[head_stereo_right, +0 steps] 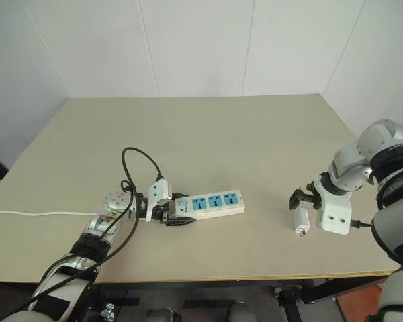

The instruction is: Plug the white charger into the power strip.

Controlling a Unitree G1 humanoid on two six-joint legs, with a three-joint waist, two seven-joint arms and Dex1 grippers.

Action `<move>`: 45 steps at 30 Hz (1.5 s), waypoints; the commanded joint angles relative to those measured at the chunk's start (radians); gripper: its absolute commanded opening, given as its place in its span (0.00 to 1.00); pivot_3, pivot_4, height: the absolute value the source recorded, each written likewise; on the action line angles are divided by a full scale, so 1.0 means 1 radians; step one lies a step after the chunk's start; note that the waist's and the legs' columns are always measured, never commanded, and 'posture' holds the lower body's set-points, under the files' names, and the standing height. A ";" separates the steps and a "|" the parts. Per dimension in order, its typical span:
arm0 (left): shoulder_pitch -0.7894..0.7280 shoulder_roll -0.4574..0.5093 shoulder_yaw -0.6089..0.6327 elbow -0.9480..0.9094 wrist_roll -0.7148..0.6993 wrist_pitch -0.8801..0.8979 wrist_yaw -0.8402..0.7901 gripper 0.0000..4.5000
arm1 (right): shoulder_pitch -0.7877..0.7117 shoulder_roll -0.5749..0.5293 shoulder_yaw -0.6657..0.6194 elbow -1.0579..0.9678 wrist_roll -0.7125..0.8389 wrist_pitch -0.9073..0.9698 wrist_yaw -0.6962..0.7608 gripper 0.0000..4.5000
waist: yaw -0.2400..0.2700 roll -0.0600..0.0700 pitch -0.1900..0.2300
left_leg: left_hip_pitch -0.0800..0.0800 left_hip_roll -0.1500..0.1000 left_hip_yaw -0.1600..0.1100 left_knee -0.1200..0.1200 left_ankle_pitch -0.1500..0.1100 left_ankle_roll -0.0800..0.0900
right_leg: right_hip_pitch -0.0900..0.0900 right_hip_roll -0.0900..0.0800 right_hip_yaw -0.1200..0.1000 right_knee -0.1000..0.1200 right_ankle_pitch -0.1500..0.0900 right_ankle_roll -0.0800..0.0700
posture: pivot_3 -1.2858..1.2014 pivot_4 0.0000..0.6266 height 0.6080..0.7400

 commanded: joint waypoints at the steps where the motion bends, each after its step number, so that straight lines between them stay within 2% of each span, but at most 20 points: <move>1: -0.007 -0.015 -0.024 0.013 0.008 -0.008 -0.006 0.74 | -0.073 -0.032 -0.041 0.067 0.066 -0.030 0.038 0.99 | 0.000 0.000 0.000 | 0.000 0.000 0.000 0.000 0.000 0.000 | 0.000 0.000 0.000 0.000 0.000 0.000 | 0.52 0.24 1.00; 2: -0.009 -0.016 -0.024 0.016 0.008 -0.009 -0.007 0.74 | -0.093 -0.034 -0.053 0.104 0.093 -0.030 0.054 0.99 | 0.000 0.000 0.000 | 0.000 0.000 0.000 0.000 0.000 0.000 | 0.000 0.000 0.000 0.000 0.000 0.000 | 0.52 0.24 1.00; 4: -0.012 -0.017 -0.025 0.021 0.007 -0.010 -0.014 0.74 | -0.159 -0.013 -0.125 0.340 0.232 -0.025 0.159 0.99 | 0.000 0.000 0.000 | 0.000 0.000 0.000 0.000 0.000 0.000 | 0.000 0.000 0.000 -0.001 0.000 0.000 | 0.52 0.24 1.00; 7: -0.014 -0.020 -0.027 0.029 0.008 -0.016 -0.022 0.74 | -0.229 0.015 -0.276 0.589 0.400 0.037 0.399 0.99 | -0.001 0.000 0.000 | 0.000 0.000 0.000 -0.001 0.000 0.000 | 0.001 0.000 0.000 -0.002 0.000 0.000 | 0.52 0.24 1.00; 11: -0.018 -0.029 -0.032 0.042 0.008 -0.023 -0.028 0.74 | -0.324 0.066 -0.636 0.890 0.641 0.348 0.902 0.99 | -0.005 0.000 0.000 | 0.002 0.000 0.001 -0.001 0.000 0.000 | 0.004 0.000 0.000 -0.002 0.000 0.000 | 0.52 0.24 1.00; 14: -0.022 -0.038 -0.037 0.052 0.008 -0.028 -0.035 0.74 | -0.435 0.094 -0.714 1.062 0.736 0.662 1.035 0.99 | -0.003 0.004 0.000 | 0.003 0.001 0.000 -0.001 0.000 0.000 | 0.005 0.000 -0.001 -0.002 0.000 0.000 | 0.52 0.24 1.00; 19: -0.043 -0.057 -0.040 0.089 0.014 -0.043 -0.033 0.74 | -0.589 0.253 -0.644 1.093 0.865 1.696 1.006 0.99 | 0.000 0.011 0.001 | 0.001 0.000 0.000 -0.002 0.000 0.000 | 0.001 0.000 0.000 0.000 0.000 0.000 | 0.52 0.24 1.00; 21: -0.052 -0.060 -0.044 0.108 0.021 -0.056 -0.036 0.74 | -0.612 0.320 -0.607 1.093 0.895 2.016 0.973 0.99 | 0.003 0.012 0.001 | 0.000 0.000 0.000 -0.002 0.000 0.000 | -0.001 0.000 -0.001 0.002 -0.001 -0.002 | 0.52 0.24 1.00; 26: -0.060 -0.065 -0.064 0.146 0.051 -0.105 -0.031 0.74 | -0.576 0.435 -0.539 1.093 0.848 2.489 1.033 0.99 | 0.010 0.012 0.000 | -0.005 -0.001 -0.001 -0.001 0.000 0.000 | -0.002 -0.001 -0.002 0.003 0.000 -0.001 | 0.52 0.24 1.00; 32: -0.052 -0.081 -0.067 0.150 0.046 -0.113 -0.031 0.74 | -0.536 0.454 -0.576 1.093 0.814 2.708 1.077 0.99 | 0.013 0.016 -0.002 | -0.012 -0.002 -0.003 0.002 0.000 0.000 | -0.006 -0.001 -0.003 0.006 0.000 0.001 | 0.52 0.24 1.00; 38: -0.039 -0.083 -0.065 0.146 0.045 -0.115 -0.030 0.74 | -0.504 0.429 -0.682 1.093 0.893 2.846 0.950 0.99 | 0.012 0.018 -0.003 | -0.012 -0.002 -0.003 0.002 0.000 0.000 | -0.007 -0.001 -0.003 0.007 0.000 0.001 | 0.52 0.24 1.00; 45: -0.027 -0.077 -0.064 0.130 0.044 -0.108 -0.030 0.74 | -0.482 0.381 -0.781 1.093 1.002 2.888 0.759 0.99 | 0.012 0.019 -0.004 | -0.012 -0.002 -0.003 0.001 0.000 0.000 | -0.007 -0.001 -0.003 0.004 0.000 0.001 | 0.52 0.24 1.00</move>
